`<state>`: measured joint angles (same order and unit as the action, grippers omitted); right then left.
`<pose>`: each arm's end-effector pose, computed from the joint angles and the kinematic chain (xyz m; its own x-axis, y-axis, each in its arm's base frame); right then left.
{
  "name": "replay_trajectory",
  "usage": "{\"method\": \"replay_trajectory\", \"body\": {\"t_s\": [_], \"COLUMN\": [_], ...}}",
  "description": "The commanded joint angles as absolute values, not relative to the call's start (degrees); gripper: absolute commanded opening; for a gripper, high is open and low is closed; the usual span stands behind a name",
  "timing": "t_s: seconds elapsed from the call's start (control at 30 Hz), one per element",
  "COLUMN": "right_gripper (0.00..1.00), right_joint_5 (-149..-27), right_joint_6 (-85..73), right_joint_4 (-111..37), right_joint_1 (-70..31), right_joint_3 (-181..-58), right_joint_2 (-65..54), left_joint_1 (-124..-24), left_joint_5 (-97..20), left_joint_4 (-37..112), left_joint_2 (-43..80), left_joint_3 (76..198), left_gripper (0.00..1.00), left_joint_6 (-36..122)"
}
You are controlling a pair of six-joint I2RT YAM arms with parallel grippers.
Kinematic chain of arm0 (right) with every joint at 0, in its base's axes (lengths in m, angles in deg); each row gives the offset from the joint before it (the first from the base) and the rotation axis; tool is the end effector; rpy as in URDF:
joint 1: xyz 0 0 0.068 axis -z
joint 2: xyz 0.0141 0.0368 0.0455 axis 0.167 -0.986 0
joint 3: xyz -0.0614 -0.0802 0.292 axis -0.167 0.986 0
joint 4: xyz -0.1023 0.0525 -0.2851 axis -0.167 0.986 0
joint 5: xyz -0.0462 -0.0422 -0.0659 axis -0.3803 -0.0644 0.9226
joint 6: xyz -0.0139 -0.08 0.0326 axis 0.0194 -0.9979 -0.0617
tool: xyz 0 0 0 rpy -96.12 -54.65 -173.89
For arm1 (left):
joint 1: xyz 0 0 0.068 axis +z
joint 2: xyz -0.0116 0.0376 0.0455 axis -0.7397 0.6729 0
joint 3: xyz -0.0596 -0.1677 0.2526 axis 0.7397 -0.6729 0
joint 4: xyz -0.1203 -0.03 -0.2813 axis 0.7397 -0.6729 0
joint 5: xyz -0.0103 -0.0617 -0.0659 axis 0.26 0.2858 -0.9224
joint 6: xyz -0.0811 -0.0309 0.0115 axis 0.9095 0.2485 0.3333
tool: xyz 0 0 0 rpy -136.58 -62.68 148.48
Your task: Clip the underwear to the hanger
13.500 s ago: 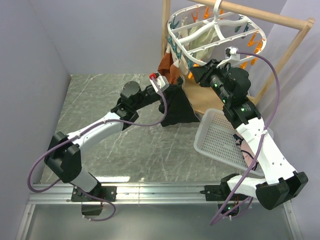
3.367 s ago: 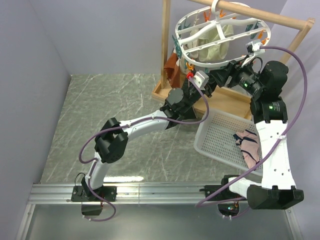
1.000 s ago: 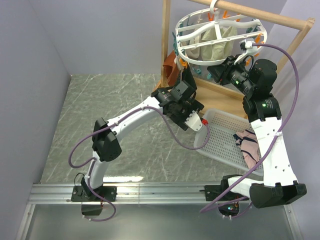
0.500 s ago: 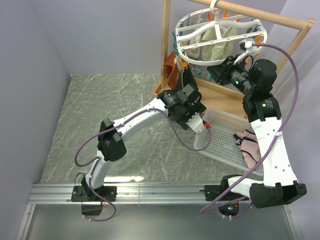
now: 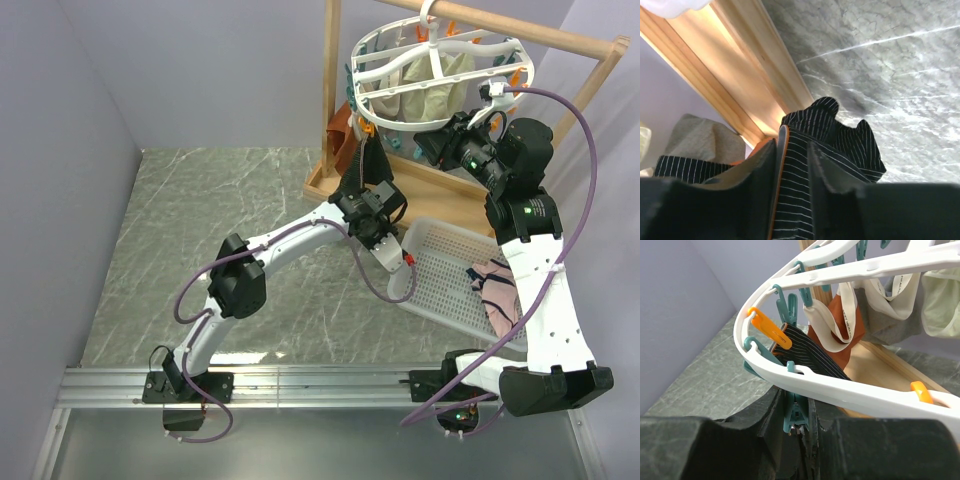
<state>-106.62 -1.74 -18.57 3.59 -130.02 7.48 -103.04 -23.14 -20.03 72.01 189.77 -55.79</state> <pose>0.3077 0.0665 0.5383 -0.1221 0.1603 -0.9795 -0.5137 0.8342 0.2006 0.3396 -0.4739 0.2573 0.7557 0.6495 0.0843 0.5266 -0.6791 0.5114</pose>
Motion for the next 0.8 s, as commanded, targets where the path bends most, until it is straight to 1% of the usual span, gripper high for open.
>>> {"method": "replay_trajectory", "body": {"t_s": [0.0, 0.07, 0.1, 0.13, 0.17, 0.27, 0.33, 0.43, 0.5, 0.53, 0.63, 0.67, 0.73, 0.77], "right_gripper": [0.0, 0.0, 0.0, 0.0, 0.0, 0.0, 0.0, 0.0, 0.0, 0.0, 0.0, 0.0, 0.0, 0.0], "right_joint_5": [-106.02, -105.93, -105.93, -105.93, -105.93, -106.02, -106.11, -106.11, -105.93, -105.93, -105.76, -105.76, -105.67, -105.67], "right_joint_6": [-1.78, -1.78, -1.78, -1.87, -1.87, -1.69, -1.61, -1.69, -1.78, -1.87, -1.87, -1.87, -1.87, -1.87], "right_joint_4": [-19.75, -19.75, -19.84, -19.75, -19.84, -19.75, -20.02, -20.02, -19.93, -20.02, -20.1, -20.1, -20.19, -20.19], "right_joint_1": [3.02, 3.02, 3.02, 3.02, 3.02, 3.11, 3.11, 3.11, 3.2, 3.11, 3.02, 3.11, 3.11, 3.02], "right_joint_3": [-131.37, -131.28, -131.28, -131.28, -131.11, -131.1, -130.93, -131.02, -131.02, -130.93, -130.75, -130.93, -130.93, -131.01], "right_joint_2": [8.39, 8.39, 8.47, 8.47, 8.47, 8.47, 8.47, 8.65, 8.74, 8.65, 8.65, 8.48, 8.56, 8.39], "left_joint_1": [-103.16, -103.16, -103.16, -103.25, -103.17, -103.16, -102.9, -102.46, -102.11, -102.02, -102.02, -102.02, -101.85, -101.76], "left_joint_5": [-22.1, -23.59, -24.38, -25.26, -26.23, -25.01, -23.69, -22.37, -21.75, -21.84, -22.72, -23.85, -25.79, -28.14], "left_joint_4": [-20.23, -20.4, -20.67, -20.93, -21.02, -19.71, -20.57, -22.51, -22.34, -22.51, -22.25, -21.9, -21.38, -20.85], "left_joint_2": [70.64, 69.5, 68.62, 68.18, 67.74, 66.16, 66.76, 68.52, 68.53, 68.44, 68.0, 67.91, 67.3, 66.86], "left_joint_3": [192.77, 192.59, 192.68, 192.68, 192.33, 189.96, 191.0, 194.43, 194.61, 194.53, 194.18, 194.09, 194.26, 194.18], "left_gripper": [0.35, 0.3, 0.32, 0.38, 0.56, 0.76, 0.77, 0.72, 0.62, 0.53, 0.35, 0.24, 0.11, 0.01], "left_joint_6": [-56.57, -56.83, -56.74, -56.66, -56.74, -57.88, -58.23, -58.24, -59.02, -59.29, -59.47, -59.38, -58.68, -58.15]}}
